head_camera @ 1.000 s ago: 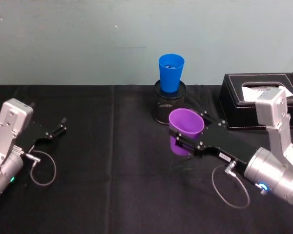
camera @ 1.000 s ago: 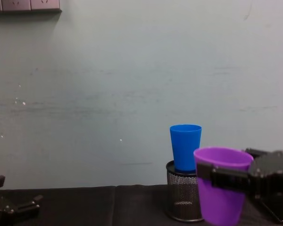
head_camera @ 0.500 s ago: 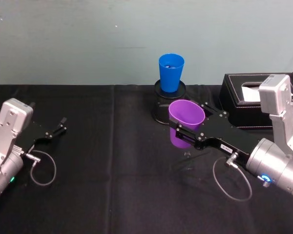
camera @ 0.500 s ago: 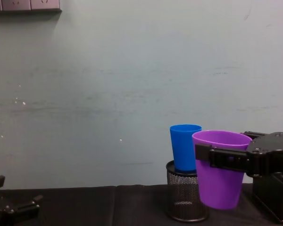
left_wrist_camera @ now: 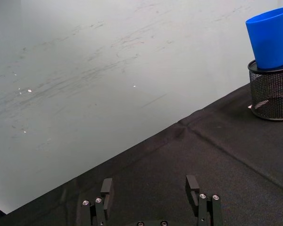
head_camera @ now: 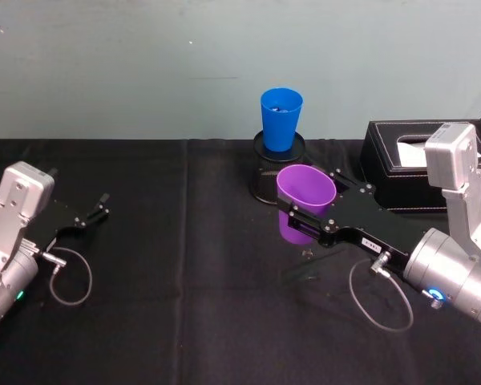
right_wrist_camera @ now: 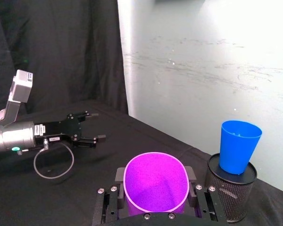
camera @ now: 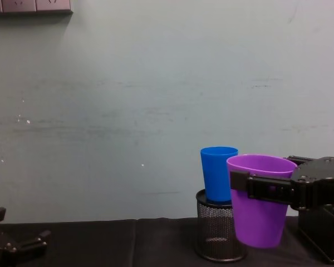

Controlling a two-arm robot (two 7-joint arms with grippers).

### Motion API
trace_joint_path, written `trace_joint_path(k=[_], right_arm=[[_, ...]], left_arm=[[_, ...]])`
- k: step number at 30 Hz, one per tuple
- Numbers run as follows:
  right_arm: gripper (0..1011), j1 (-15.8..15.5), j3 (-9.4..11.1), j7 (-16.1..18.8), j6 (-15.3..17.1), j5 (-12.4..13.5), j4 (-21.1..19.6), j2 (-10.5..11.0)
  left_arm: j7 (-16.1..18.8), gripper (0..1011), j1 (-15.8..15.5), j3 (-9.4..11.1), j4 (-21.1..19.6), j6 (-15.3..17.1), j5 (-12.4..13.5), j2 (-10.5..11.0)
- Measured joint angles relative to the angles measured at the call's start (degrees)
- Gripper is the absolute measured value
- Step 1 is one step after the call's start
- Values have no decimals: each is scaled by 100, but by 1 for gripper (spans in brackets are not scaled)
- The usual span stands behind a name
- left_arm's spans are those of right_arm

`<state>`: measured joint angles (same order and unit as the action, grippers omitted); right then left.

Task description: Pick up one cup with a gripper and tap it against the other cup.

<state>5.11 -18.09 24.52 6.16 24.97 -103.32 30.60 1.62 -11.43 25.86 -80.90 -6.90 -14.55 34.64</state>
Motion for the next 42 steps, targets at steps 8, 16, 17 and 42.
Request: trace_joint_path(k=[8,16,17,42], right_arm=[[733,-5,2,4,-5,-5,5,-4],[733,-7,2,12,-9,-9,9,-6],[733,-6,2,12,-10,-9,9,-7],[733,-6,2,11,-10,-9,9,-6]], left_arm=[[0,1000,0,0,0,0,0,0],[0,1000,0,0,0,0,0,0],[0,1000,0,0,0,0,0,0],[0,1000,0,0,0,0,0,0]])
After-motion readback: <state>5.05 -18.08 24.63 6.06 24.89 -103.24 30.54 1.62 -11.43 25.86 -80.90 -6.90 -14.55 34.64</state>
